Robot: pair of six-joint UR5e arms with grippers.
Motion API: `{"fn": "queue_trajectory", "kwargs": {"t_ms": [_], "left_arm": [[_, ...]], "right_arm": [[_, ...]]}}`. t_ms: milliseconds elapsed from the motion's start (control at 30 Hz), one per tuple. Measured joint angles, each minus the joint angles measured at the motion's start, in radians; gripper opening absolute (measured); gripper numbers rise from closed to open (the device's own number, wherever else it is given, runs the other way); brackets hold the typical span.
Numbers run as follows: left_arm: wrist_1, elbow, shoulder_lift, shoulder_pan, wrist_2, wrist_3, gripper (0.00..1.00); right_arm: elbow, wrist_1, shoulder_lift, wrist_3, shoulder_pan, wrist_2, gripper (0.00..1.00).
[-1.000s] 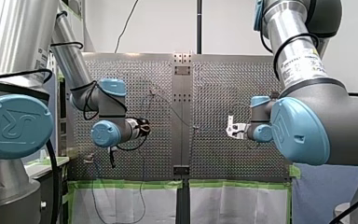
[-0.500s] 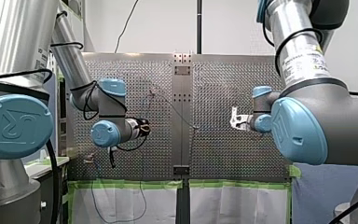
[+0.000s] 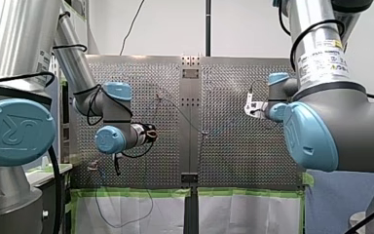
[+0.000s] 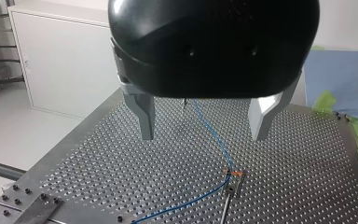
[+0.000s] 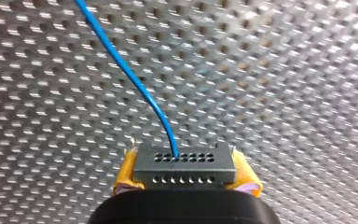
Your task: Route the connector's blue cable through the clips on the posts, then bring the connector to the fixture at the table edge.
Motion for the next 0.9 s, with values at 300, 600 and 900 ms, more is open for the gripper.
{"fn": "queue_trajectory", "kwargs": {"t_ms": [300, 600, 900], "left_arm": [[0.000, 0.000, 0.000, 0.000, 0.001, -0.001, 1.00], [-0.003, 0.000, 0.000, 0.001, 0.002, -0.001, 1.00], [-0.010, 0.000, 0.000, 0.000, 0.011, -0.017, 1.00]], "right_arm": [[-0.045, 0.064, -0.075, -0.018, -0.038, 0.039, 0.07], [-0.057, 0.105, -0.090, -0.032, -0.091, 0.075, 0.07], [-0.061, 0.176, -0.082, -0.072, -0.162, 0.067, 0.07]]}}
